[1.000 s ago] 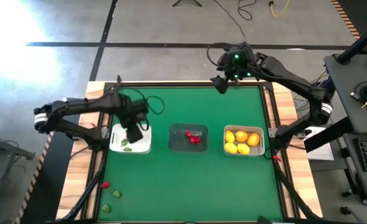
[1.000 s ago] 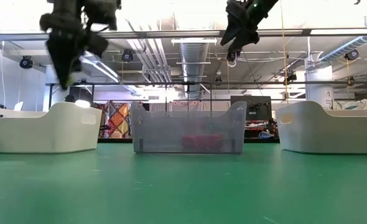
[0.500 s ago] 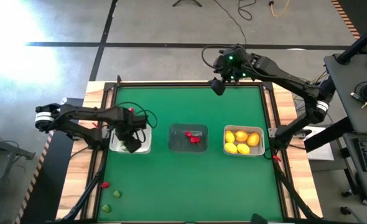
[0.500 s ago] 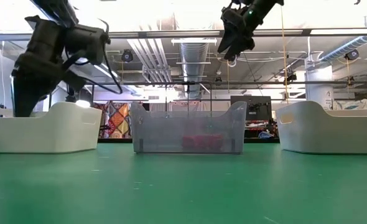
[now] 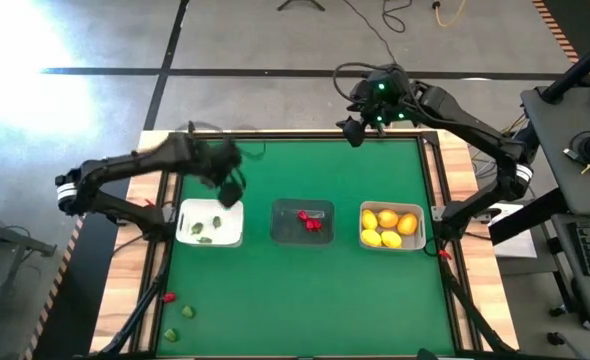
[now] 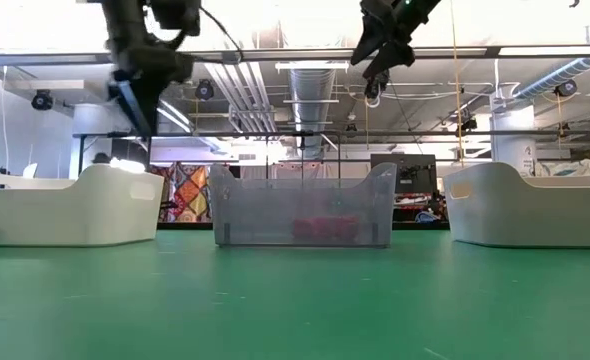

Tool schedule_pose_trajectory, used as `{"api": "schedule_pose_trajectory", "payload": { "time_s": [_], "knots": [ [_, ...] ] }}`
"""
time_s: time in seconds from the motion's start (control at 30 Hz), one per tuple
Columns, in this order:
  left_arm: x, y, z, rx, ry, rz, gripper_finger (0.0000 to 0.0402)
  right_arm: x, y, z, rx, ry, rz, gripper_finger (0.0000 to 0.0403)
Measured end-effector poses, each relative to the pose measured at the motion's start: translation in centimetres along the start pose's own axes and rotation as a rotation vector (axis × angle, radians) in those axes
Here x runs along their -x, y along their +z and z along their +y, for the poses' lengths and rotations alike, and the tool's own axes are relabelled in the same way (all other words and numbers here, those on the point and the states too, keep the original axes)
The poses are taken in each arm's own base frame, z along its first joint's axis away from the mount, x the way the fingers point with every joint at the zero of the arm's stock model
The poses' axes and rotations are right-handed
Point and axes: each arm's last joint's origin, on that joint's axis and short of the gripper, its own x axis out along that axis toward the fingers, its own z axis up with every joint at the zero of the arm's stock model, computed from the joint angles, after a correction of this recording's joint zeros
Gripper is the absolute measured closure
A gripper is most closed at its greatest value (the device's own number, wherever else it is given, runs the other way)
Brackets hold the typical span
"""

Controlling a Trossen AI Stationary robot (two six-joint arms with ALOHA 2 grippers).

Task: Sort produce into baskets
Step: Put the red chili pepper into the black bin

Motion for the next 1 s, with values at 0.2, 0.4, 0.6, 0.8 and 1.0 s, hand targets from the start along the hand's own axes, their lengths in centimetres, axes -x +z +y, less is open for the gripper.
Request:
{"api": "schedule_pose_trajectory", "payload": {
  "time_s": [0.2,0.4,0.6,0.8,1.0],
  "knots": [
    [-1.4,3.0,6.4,0.264,0.099,0.033,0.0156,0.3,-0.3,0.3,-0.029,0.007,0.043,0.011],
    [-6.8,2.5,10.0,0.226,0.137,0.246,0.0157,0.5,-1.2,1.0,-0.051,0.022,0.139,0.011],
    [-11.6,2.5,10.6,0.026,0.182,0.429,0.0157,0.5,-1.4,1.3,-0.084,0.019,0.16,0.011],
    [-14.7,2.7,10.6,-0.166,0.125,0.519,0.0157,0.5,-1.4,1.3,-0.104,0.017,0.16,0.011],
    [-16.0,2.4,10.8,-0.3,0.149,0.562,0.0162,0.5,-1.4,1.3,-0.122,0.014,0.16,0.011]
  ]
}}
